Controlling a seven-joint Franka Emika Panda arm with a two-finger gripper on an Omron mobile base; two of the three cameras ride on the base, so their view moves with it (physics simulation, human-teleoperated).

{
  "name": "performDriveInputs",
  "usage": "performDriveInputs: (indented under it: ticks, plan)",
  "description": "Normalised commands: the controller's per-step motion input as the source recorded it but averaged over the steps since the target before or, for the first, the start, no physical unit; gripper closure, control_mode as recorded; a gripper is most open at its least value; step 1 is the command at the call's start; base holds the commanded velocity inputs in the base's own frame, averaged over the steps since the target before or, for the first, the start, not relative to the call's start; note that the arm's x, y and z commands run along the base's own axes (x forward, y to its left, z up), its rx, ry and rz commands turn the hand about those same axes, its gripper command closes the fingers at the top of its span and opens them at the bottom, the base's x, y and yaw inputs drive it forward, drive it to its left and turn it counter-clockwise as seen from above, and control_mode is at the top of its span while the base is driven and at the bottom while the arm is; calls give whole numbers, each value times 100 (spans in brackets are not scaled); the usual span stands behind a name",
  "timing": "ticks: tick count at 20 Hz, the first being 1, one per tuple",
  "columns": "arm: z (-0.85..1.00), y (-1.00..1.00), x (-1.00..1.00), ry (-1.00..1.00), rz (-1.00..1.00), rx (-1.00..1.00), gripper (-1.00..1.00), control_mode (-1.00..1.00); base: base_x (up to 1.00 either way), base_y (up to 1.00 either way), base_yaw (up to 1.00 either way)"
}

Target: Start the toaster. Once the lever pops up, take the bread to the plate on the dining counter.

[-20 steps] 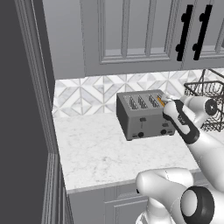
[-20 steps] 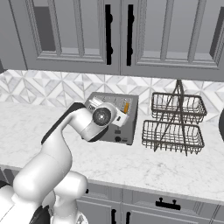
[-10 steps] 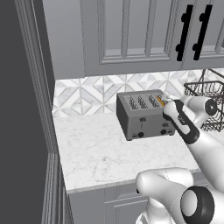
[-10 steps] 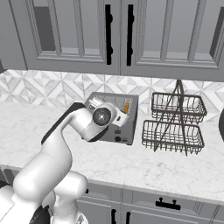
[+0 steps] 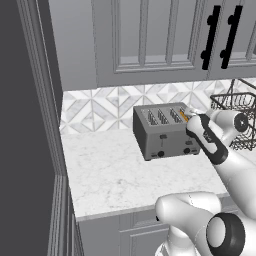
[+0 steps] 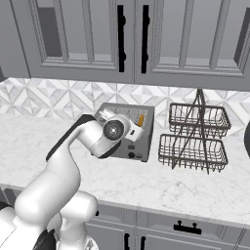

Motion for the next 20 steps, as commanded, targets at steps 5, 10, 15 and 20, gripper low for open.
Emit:
performDriveInputs:
  ticks: [5, 10, 15, 20]
  plan:
    - [0, 0, 0, 0, 0, 0, -100, -100, 0, 0, 0]
    - [0, 0, 0, 0, 0, 0, -100, -100, 0, 0, 0]
    - [0, 0, 0, 0, 0, 0, -100, -100, 0, 0, 0]
    - [0, 0, 0, 0, 0, 0, -100, -100, 0, 0, 0]
